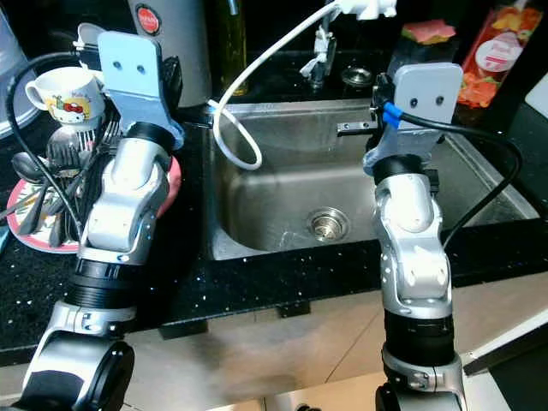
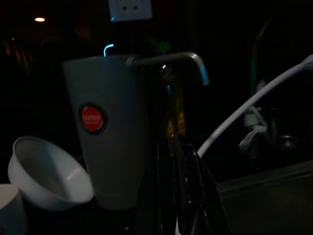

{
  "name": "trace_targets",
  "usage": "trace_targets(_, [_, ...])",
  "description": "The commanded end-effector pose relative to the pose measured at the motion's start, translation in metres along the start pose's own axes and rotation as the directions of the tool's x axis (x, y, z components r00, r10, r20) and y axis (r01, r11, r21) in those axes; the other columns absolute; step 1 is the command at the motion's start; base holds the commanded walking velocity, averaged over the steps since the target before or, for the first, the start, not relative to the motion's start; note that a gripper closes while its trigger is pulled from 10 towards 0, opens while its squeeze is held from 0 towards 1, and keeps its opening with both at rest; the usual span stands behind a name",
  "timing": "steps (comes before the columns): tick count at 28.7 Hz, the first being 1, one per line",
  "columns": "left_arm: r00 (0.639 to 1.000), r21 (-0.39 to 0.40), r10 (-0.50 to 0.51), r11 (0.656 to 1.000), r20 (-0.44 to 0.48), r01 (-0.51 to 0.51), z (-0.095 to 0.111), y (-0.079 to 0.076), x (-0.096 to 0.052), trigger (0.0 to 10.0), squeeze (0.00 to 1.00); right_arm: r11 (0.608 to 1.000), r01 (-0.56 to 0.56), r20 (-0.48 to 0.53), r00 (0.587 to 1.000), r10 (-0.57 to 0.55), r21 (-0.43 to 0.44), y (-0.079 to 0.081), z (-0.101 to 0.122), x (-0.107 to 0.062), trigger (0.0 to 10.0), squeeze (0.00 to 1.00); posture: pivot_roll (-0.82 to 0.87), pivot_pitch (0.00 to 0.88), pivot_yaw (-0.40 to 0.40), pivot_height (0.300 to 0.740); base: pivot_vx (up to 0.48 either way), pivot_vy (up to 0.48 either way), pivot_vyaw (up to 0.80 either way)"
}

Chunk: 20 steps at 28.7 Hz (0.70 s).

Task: Kitchen organization

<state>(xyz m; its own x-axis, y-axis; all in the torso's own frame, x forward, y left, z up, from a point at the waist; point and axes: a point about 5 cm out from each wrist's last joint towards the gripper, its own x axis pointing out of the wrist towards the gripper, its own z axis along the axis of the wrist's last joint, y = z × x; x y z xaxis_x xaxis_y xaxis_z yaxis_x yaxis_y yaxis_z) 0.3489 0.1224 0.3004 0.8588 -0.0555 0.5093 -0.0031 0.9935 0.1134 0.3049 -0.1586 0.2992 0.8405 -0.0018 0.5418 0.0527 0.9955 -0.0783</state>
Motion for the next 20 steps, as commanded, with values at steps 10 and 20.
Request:
trace_targets(10, [0.994,0.007,-0.107,0.994,-0.016,0.107,-0.001,-0.027,-0.015,10.0,0.0,1.0,0.001,-0.021,1.0,-0.001,-0.01,-0.004,-0.005,-0.004,10.0,0.0,0.03,0.091,-0.013,0.74,0.0,0.0,0.0])
trace_targets(20, [0.995,0.129,-0.061,0.99,0.073,0.051,0.02,-0.03,-0.02,10.0,0.0,0.996,0.044,-0.062,0.997,-0.04,0.075,-0.01,-0.013,-0.006,10.0,0.0,0.04,0.089,-0.005,0.74,0.0,0.0,0.0])
